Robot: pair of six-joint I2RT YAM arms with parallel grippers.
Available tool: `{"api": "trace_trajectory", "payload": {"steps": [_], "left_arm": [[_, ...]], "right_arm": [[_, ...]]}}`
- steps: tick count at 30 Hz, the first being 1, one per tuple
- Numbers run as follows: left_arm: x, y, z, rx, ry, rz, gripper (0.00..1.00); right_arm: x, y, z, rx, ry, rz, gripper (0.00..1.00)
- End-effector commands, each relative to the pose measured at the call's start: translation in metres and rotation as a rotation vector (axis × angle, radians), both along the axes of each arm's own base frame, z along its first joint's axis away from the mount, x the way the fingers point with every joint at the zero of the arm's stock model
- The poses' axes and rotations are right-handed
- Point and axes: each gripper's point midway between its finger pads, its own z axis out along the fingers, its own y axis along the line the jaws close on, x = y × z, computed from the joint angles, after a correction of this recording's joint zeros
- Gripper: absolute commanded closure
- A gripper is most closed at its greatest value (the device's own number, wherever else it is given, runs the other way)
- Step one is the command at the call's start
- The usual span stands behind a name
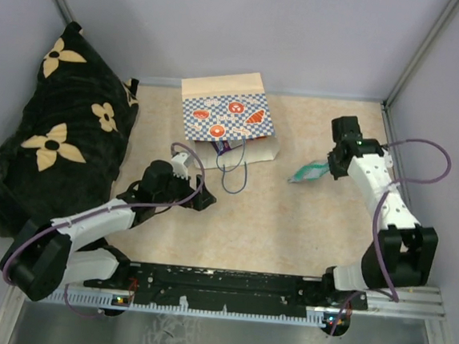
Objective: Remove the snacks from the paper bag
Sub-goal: Place the snack at the center of the board, then adjust the snack at the corner of the board.
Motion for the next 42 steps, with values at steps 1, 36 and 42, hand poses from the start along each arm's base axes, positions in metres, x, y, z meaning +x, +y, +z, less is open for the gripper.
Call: {"api": "trace_trajectory", "payload": {"steps": [1,36,42], "left_arm": [[-0.001,0.004,0.011,-0.002,-0.001,0.016,0.01],[-0.018,-0.007,-0.012,0.011,0.068,-0.071,0.0],[-0.022,-0.01,-0.021,0.014,0.092,-0.106,0.0]], "right_arm": [[0.047,-0.044,0.023,-0.017,-0.12,-0.203,1.0],[0.015,-0.184,-0.029,-0.265,-0.351,0.181,0.09],[0.029,-0.192,-0.04,-0.191,-0.577,0.216,0.18]]}}
